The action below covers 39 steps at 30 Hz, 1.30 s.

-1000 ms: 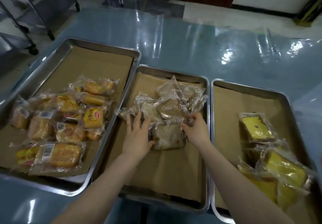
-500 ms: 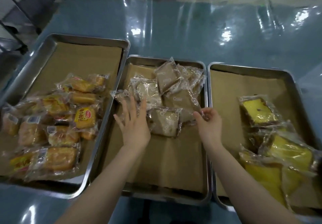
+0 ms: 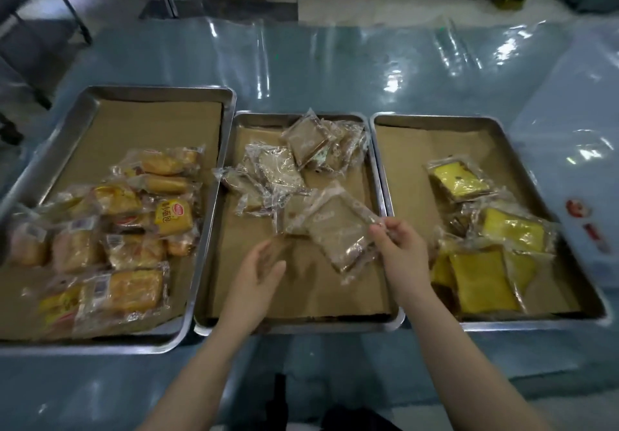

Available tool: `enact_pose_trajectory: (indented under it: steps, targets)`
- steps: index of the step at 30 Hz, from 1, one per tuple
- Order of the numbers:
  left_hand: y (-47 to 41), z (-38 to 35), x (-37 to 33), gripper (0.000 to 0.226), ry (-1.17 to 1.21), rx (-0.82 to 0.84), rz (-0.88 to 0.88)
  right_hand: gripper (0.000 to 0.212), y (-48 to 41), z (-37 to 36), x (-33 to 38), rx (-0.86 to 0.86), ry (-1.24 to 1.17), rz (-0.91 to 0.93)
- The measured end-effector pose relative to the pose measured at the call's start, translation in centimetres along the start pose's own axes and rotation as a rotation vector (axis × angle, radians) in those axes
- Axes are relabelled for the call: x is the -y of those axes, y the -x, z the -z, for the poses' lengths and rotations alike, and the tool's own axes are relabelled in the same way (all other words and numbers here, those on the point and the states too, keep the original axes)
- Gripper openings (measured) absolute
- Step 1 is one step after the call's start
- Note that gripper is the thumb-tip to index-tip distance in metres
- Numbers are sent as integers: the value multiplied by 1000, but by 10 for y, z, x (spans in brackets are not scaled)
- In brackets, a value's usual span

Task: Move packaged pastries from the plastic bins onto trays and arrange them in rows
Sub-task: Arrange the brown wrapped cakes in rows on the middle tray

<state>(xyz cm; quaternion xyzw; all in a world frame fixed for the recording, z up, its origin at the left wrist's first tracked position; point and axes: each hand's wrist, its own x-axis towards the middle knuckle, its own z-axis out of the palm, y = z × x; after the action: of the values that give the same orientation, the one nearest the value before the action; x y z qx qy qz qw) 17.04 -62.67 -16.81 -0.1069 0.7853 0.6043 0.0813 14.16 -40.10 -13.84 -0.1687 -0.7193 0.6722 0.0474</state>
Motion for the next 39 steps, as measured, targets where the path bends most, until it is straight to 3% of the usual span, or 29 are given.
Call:
enact_pose_trajectory:
  steps: [3,7,14,19,24,26,29,31,36,39]
  targets:
    - [4,5,-8,36,220,8,106,6,21,-6,-6,195,11,-56]
    - [9,12,0,8,192,-42,180,10,41,-12,-17,157,-43,-96]
    - [13,15,9,16,295,-52,160,50,51,-15,-32,191,-12,-195]
    - [11,3,16,17,119,-13,132,59,42,-5,-44,123,120,-112]
    - [0,-14,22,18,-210,173,139,69,34,8,-54,114,533,-27]
    - [-3,-23,24,22,-328,230,132,69,32,10,-55,162,774,125]
    - [-7,-33,26,20,-422,259,127,60,30,3,-55,423,1062,414]
    - [-10,-34,26,19,-426,266,133,49,24,1,-52,529,1098,411]
    - [-6,-26,33,11,-404,102,77,26,2,-5,-38,388,1018,359]
    - [-3,-19,37,14,-335,-3,56,31,-16,-17,-31,350,909,346]
